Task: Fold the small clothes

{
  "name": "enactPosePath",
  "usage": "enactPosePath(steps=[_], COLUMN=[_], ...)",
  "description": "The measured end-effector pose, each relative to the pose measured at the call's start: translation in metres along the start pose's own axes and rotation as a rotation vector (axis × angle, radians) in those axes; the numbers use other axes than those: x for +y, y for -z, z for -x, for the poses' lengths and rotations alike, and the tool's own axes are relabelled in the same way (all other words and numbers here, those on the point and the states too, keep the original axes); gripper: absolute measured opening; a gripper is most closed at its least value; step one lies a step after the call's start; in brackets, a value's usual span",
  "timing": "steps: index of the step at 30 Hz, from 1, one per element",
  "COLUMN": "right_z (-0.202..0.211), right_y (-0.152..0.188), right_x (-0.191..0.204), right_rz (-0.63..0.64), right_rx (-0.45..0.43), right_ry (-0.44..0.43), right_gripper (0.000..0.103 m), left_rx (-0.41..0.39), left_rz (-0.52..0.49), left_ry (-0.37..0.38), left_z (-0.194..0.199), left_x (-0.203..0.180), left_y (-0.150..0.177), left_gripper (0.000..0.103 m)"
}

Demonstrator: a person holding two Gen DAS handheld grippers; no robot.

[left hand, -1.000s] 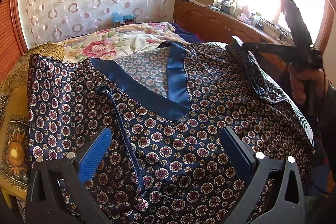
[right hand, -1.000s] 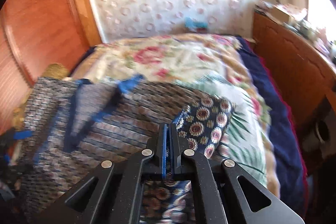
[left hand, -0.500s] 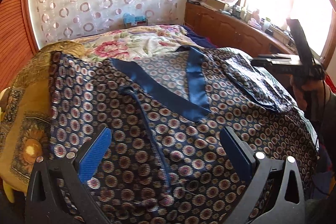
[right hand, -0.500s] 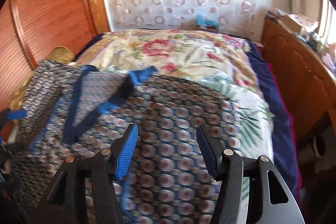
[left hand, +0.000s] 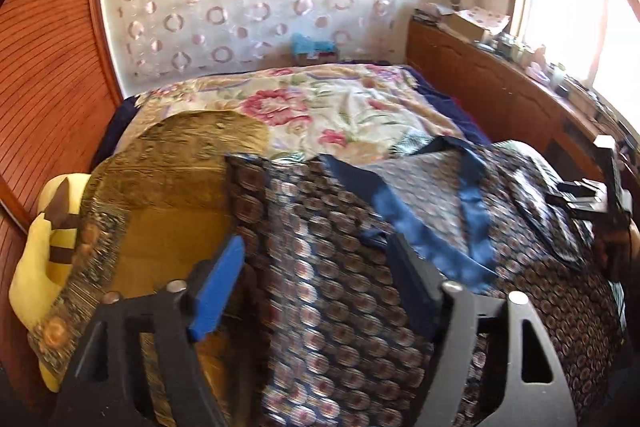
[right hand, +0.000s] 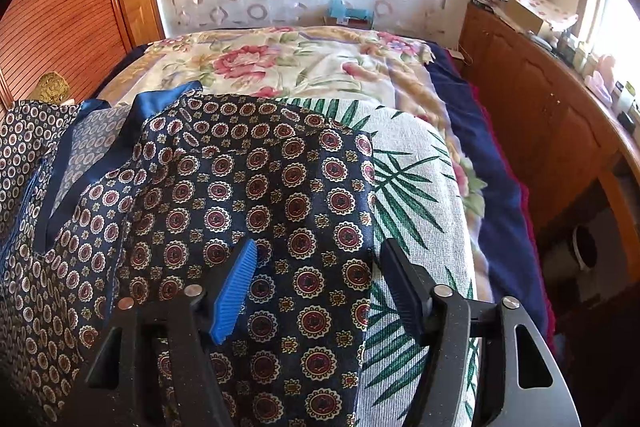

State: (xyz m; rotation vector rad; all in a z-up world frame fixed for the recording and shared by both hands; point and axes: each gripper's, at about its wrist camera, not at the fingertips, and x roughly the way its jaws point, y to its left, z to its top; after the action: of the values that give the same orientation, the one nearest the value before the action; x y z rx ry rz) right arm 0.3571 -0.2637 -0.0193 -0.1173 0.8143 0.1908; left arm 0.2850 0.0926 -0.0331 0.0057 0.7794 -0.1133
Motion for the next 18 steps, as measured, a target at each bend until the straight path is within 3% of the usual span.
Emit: enactPosePath(steps=[3,7,12,15,17,18], right_z=[-0.001,-0.004,-0.003,-0.003,-0.003,-0.003], right_y=[0.001,0.006,0.006,0.006,0.006,0.007], right_x=[-0.005,-0.006,-0.009,-0.009,-0.009,-0.009], right_rz=[-0.007,0.003,0.006,0.003,0.004,0.004], right_rx=[-0.004,0.004,0.007,0.007,0.007,0.007], right_ry=[-0.003,-0.008,-0.010,-0.009,-0.009,-0.009], right_gripper=[0.073,0.081,0.084,0.085,0.085,0.085], left_rx=[0.031,0.079,0.105,0.131,0.140,0.132], left_rz=[0.017,0.042,0.004,-0.018,-0.038,-0.037], left_ry=[-0.026,-0.026,-0.044,-0.065,-0.082,-0.073], left_z=[-0.012,-0.030,-0.043,-0.051,-0.054,-0.052], left_x=[0.011,0.020,0.013,0.010,0.009,0.009], left_y=[-0.007,-0.012,-0.012,-0.012,-0.011,-0.012], left_gripper=[0.058,0.058,0.058,0.041,0.022,0.007])
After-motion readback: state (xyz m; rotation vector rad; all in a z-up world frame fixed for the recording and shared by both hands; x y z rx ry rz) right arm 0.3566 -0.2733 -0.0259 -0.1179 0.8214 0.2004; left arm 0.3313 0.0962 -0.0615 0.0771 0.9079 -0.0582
